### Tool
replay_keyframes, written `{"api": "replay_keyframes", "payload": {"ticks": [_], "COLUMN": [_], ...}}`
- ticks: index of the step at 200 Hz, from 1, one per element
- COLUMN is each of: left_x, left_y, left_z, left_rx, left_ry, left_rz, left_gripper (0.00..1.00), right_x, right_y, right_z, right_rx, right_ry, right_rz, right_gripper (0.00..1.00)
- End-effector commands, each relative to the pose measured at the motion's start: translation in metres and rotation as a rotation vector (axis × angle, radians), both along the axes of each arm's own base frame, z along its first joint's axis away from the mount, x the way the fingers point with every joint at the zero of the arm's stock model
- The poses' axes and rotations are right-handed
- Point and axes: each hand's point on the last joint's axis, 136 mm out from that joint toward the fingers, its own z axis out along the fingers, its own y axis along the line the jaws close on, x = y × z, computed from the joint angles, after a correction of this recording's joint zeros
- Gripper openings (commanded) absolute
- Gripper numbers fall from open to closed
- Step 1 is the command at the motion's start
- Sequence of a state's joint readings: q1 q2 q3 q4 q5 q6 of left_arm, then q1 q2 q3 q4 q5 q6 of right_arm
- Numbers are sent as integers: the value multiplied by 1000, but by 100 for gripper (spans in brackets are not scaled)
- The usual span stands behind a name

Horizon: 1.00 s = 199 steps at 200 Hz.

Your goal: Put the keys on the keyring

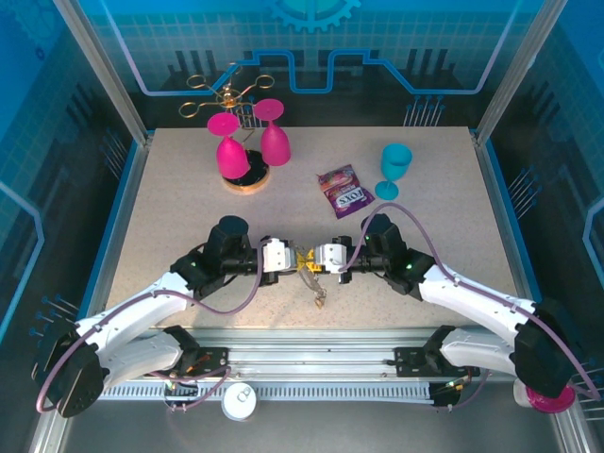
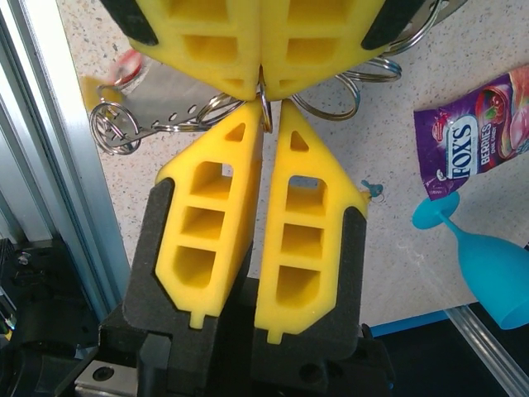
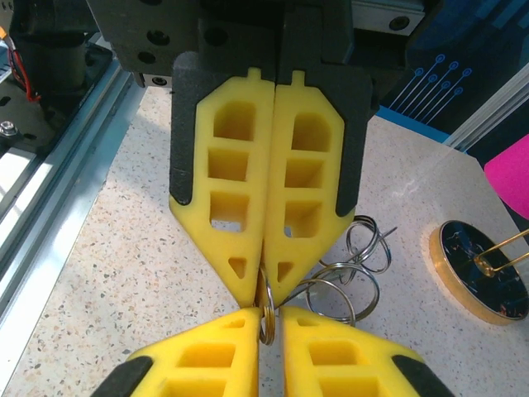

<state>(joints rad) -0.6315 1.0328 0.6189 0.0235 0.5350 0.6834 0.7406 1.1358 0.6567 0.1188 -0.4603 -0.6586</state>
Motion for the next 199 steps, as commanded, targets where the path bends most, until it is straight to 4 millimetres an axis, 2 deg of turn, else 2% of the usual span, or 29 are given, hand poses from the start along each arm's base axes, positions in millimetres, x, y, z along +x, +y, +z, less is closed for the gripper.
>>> {"api": "replay_keyframes", "payload": {"ticks": [1,19,73,83,89,99,128,153,199], "left_x": [-8,-7,-2,2,3,4,5,8,9], "left_y": [-9,-9,-8,-7,-6,-5,-2,0,0], "left_z": [25,24,22,22,23,25,24,25,27], "left_rx": [-57,-43,1,6,5,4,18,21,19], "left_ry": [-97,-129,-245,-283,-305,-339,-456,-514,-587], "left_rz": [-59,-51,-6,17,27,44,49,60,56], "left_gripper": [0,0,0,0,0,0,0,0,0], "right_x": [1,0,-1,1,3,5,16,33,50], "right_y": [3,4,2,0,-3,-9,-34,-64,-103], "right_z": [13,14,11,9,8,10,20,29,11], "right_rx": [7,6,-1,-3,0,19,138,263,305], "right_ry": [-83,-100,-115,-115,-117,-115,-76,-18,159], "right_rz": [0,-2,-5,-27,-46,-79,-218,-435,-731], "right_gripper": [10,0,0,21,28,32,33,33,27]}}
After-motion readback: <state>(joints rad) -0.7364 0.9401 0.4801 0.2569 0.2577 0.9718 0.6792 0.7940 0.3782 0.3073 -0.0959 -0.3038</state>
